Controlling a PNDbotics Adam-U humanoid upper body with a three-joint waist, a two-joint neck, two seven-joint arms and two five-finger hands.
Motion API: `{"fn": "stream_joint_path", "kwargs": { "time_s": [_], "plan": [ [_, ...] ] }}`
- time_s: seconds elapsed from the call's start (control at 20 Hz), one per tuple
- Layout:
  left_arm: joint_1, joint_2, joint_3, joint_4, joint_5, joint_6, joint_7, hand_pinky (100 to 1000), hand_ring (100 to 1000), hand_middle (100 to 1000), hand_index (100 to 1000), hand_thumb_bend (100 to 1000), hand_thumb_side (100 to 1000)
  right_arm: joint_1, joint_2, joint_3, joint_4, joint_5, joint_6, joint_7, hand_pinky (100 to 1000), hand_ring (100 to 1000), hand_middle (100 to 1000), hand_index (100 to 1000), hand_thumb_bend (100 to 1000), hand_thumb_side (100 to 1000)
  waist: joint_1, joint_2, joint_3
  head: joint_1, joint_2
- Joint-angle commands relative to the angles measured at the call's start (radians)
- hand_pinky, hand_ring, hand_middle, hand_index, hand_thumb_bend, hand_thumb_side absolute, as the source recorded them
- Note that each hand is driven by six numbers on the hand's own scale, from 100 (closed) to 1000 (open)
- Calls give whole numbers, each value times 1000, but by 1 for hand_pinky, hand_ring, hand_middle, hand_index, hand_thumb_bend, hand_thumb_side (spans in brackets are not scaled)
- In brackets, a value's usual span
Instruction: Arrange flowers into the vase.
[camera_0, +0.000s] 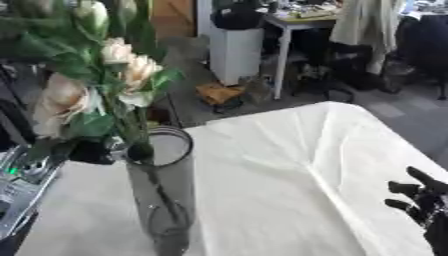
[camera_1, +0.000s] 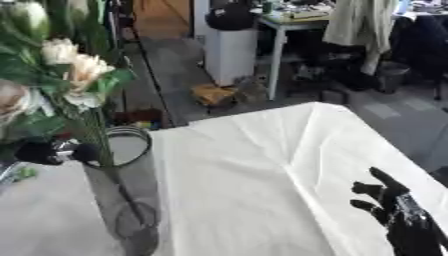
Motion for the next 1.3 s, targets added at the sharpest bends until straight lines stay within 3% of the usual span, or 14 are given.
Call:
{"fn": "stream_joint_path", "kwargs": {
  "time_s": [0.05,0.35,0.75,1.3],
  "plan": [
    [-16,23,12,-7,-37,-9,-26,786,764,745,786,1000,623,-9,-12,-6,-8,2,-3,3,773,892,656,957,100,1000,-1,-12,-1,-2,-9],
    [-8,21,17,-12,-57,-20,-47,791,767,748,790,1000,632,-9,-11,-6,-8,2,-3,4,773,891,655,955,100,1000,-1,-11,-1,-2,-10],
    [9,17,28,-47,-37,-24,-4,790,761,742,786,1000,660,-9,-11,-6,-9,9,-5,4,773,891,655,955,100,1000,-3,-10,1,-4,-13],
    [94,18,84,-156,-37,32,64,797,762,743,786,1000,690,-8,-10,-8,-9,11,-7,4,774,892,654,955,100,1000,-10,-8,14,-6,-18]
  ]
}}
